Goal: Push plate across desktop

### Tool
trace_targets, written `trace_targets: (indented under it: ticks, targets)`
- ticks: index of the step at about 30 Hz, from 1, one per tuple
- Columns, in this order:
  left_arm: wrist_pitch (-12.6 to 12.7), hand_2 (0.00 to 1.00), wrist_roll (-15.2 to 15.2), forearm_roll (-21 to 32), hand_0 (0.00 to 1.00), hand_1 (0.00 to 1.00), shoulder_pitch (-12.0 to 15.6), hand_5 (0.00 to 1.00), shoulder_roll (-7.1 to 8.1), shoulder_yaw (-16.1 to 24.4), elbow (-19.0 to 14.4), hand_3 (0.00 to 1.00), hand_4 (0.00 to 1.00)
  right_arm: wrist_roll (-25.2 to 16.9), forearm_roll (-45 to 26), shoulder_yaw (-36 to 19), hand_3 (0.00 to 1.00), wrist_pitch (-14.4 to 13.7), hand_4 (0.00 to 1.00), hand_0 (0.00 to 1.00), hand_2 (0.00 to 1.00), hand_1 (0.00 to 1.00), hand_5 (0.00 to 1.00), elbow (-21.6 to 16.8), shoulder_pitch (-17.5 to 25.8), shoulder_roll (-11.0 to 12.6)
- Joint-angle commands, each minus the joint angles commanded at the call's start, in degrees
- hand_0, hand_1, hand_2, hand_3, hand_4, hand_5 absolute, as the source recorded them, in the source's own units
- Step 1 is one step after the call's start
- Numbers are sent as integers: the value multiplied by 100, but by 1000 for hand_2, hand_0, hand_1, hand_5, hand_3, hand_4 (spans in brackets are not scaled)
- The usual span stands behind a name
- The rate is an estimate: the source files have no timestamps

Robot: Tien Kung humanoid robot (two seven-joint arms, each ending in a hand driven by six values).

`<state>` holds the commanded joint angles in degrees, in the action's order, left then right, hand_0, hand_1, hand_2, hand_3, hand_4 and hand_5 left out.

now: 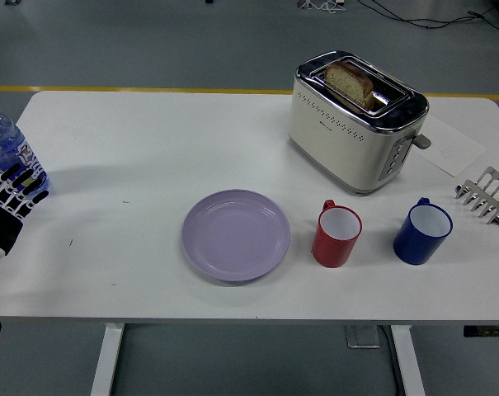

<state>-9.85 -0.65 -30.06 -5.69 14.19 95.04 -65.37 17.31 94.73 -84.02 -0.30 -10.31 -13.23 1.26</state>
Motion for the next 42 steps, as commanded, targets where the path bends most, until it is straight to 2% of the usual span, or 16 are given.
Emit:
trace_targets:
  ticks: [25, 26, 34, 42]
  targets:
    - [34, 667, -66, 134, 569, 657, -24, 998, -48, -174, 96, 640, 513, -24, -58, 11, 578, -19, 364, 635, 639, 610, 153, 0, -18, 7]
    - [37, 670, -76, 152, 627, 668, -26, 998, -50, -186, 100, 641, 513, -23, -71, 15, 577, -22, 364, 635, 639, 610, 153, 0, -16, 7]
    - [302, 687, -46, 295, 657, 681, -89, 998, -122, -232, 141, 638, 502, -15, -46, 6, 578, -18, 364, 635, 639, 610, 152, 0, 3, 10]
    - [308, 682, -17, 219, 660, 683, -73, 998, -157, -121, 143, 637, 506, -21, -87, 41, 578, -18, 364, 635, 640, 610, 152, 0, 22, 41]
